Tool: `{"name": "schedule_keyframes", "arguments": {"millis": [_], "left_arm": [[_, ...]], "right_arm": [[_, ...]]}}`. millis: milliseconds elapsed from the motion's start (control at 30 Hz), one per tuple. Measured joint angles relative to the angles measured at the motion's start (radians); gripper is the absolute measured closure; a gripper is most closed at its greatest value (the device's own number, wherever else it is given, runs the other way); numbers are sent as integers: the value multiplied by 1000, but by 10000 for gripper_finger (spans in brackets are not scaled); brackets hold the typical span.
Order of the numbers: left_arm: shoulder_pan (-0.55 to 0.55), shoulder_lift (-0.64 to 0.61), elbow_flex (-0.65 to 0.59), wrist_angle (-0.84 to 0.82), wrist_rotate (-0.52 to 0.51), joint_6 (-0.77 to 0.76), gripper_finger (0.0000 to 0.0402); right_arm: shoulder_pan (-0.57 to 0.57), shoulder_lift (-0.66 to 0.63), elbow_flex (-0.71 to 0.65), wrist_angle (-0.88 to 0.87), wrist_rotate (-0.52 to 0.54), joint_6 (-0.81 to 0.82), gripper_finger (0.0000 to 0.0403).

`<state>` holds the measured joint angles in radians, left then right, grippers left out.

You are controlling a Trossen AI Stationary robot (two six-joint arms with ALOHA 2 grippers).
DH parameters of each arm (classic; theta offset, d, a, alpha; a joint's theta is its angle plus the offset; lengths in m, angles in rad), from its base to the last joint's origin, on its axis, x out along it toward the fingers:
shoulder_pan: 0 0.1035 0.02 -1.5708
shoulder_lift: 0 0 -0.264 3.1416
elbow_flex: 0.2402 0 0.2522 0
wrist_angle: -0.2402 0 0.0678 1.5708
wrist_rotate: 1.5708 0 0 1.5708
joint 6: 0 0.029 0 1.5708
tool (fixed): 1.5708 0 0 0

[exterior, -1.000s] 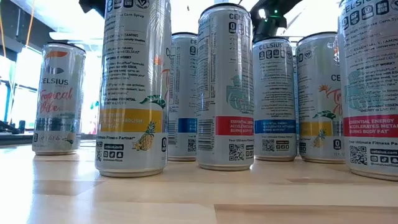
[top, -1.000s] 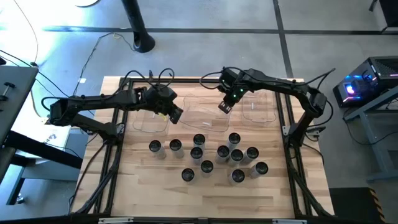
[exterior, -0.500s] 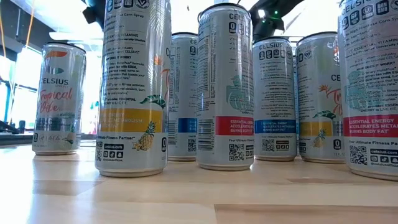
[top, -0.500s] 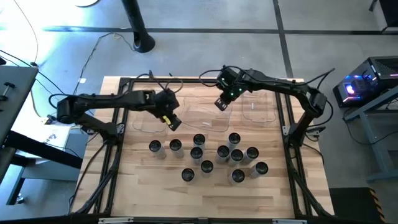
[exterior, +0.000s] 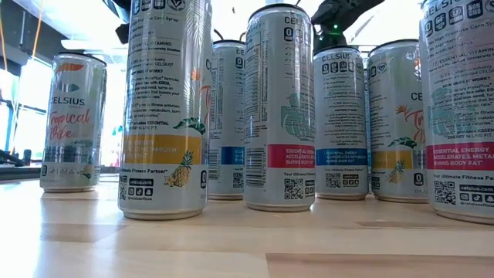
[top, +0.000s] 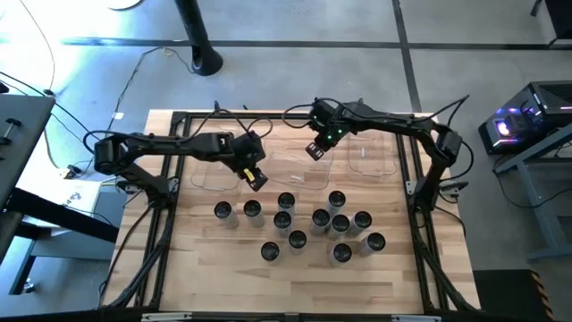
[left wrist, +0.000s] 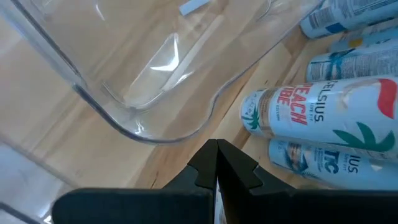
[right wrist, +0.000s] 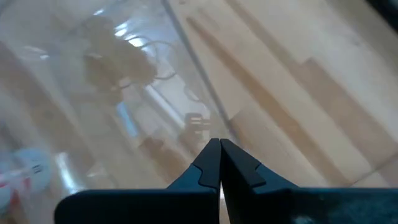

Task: Sort soda cans
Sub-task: Adjust the top center transparent bin

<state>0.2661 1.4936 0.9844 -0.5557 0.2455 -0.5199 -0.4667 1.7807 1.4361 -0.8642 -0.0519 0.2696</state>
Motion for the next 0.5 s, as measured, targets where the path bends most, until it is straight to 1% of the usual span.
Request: {"name": "schedule_keyframes", "arguments": {"millis": [100,233,500], "left_arm": [[0,15,0,12,0,0,401],[0,39,0,31,2,0,401],[4,65,0,55,-20,6,401]], "right_arm": [[-2,1,0,11,58,-2,403],[-21,3,1,-4,101,2,403],[-66,8,1,-52,72,36,403]]}}
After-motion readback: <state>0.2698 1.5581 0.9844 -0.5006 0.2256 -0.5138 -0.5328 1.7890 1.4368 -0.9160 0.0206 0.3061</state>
